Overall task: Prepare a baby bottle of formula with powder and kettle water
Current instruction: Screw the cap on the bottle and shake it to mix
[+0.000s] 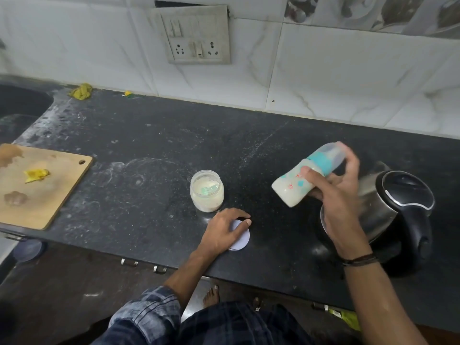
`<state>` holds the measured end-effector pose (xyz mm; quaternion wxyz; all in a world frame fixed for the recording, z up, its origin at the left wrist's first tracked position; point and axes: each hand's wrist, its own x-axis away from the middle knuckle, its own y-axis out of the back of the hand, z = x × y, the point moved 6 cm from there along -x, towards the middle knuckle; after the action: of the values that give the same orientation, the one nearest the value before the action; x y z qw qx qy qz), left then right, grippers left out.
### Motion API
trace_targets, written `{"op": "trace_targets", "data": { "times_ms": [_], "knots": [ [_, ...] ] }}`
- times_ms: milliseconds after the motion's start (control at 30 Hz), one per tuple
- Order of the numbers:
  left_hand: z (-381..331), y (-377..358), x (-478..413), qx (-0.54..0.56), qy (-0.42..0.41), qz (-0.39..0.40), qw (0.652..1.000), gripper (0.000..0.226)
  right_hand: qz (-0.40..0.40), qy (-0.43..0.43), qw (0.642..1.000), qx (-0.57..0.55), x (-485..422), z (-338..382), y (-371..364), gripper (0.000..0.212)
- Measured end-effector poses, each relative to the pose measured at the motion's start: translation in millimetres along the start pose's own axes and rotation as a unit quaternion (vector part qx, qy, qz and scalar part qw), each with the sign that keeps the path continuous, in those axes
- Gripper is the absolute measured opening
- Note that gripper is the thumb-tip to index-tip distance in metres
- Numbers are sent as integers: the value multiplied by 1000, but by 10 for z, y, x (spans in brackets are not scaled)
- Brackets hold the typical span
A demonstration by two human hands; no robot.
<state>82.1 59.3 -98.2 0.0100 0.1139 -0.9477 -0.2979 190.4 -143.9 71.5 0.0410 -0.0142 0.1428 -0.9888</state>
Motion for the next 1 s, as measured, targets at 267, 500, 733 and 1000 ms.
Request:
{"op": "trace_targets", "data": {
  "times_ms": [267, 500, 733, 1000],
  "knots": [
    [17, -14, -11, 1, 4, -3, 1000, 26, -2, 14, 1000, -3, -26, 92, 46, 73],
    [0, -18, -16, -8, 7, -2, 1000, 24, -34, 17, 998, -57, -44, 88, 78, 70],
    [-8, -19, -13, -17, 4, -1, 1000, 26, -61, -1, 993, -103, -93, 60, 87, 68],
    [-39, -5, -14, -22, -1, -4, 1000, 26, -95, 0, 990, -105, -61, 23, 97, 67]
  ]
}}
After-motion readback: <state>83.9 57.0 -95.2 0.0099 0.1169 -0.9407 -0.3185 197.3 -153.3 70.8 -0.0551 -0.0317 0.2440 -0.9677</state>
